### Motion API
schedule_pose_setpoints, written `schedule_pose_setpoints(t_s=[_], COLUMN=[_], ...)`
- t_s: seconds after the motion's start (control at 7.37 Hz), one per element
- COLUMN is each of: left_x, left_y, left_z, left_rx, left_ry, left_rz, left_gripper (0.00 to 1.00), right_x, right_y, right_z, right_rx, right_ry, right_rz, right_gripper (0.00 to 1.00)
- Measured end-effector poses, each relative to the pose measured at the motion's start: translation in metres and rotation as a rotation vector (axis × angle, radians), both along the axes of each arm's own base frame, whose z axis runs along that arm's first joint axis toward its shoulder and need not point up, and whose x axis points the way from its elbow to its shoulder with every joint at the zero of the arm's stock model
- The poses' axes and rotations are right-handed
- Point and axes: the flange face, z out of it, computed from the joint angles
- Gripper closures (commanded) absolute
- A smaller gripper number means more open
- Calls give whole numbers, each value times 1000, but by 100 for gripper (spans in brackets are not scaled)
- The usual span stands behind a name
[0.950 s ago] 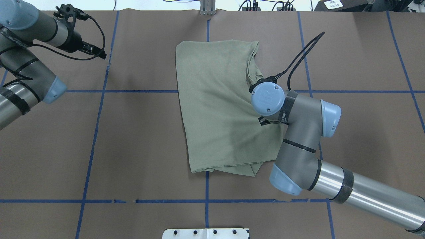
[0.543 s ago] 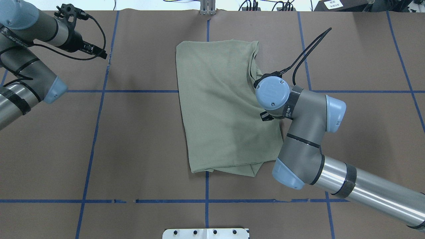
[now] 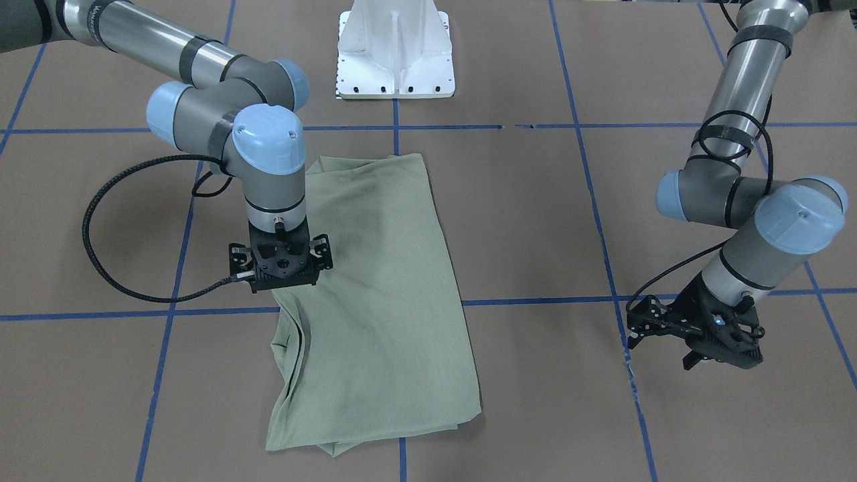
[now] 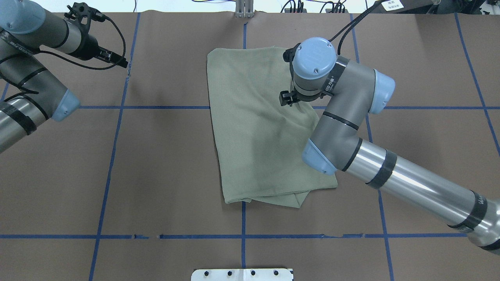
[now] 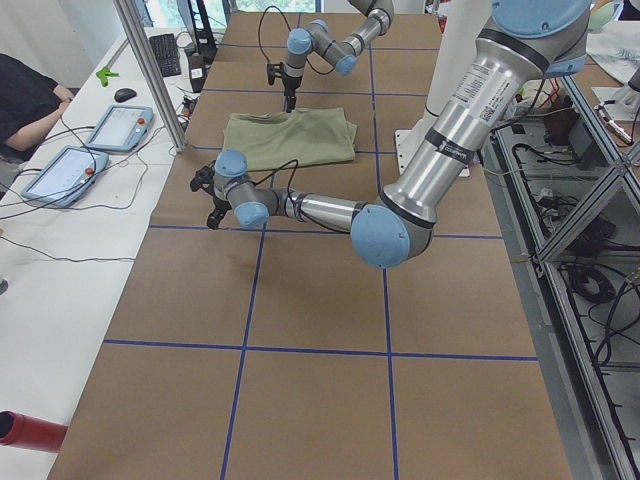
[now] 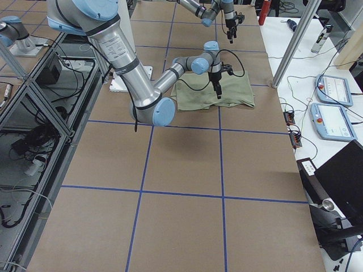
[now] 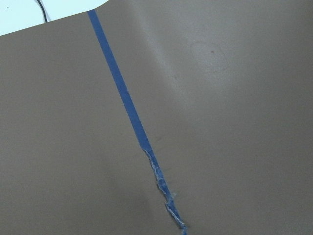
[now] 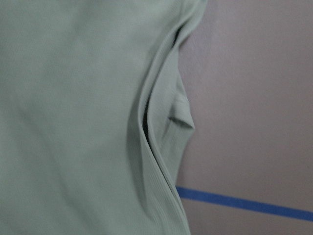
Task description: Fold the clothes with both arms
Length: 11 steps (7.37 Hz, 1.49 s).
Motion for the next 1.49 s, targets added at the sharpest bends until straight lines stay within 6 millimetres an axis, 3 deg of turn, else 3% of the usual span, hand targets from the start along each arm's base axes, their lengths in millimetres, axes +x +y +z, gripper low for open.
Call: schedule_pose_setpoints(t_s=[0.41, 0.81, 1.22, 1.36, 1.49], left_x=[1, 1, 1, 1, 1], left_y=[0, 0, 0, 0, 0], left_z=[-1, -1, -3, -4, -4], left_rx=[1, 1, 4, 5, 5], left_ry=[1, 1, 4, 4, 4], left_rz=[0, 0, 0, 0, 0], left_gripper=[0, 0, 0, 0, 0], right_x=[-7, 13, 35, 38, 34], right_y=[-37, -49, -53, -58, -62], right_z=[20, 52, 100, 91, 68], right_rx=[12, 3, 3, 11, 11], right_ry=[15, 115, 224, 213, 175], right_rz=[-15, -80, -121, -113, -91], right_gripper=[0, 0, 0, 0, 0])
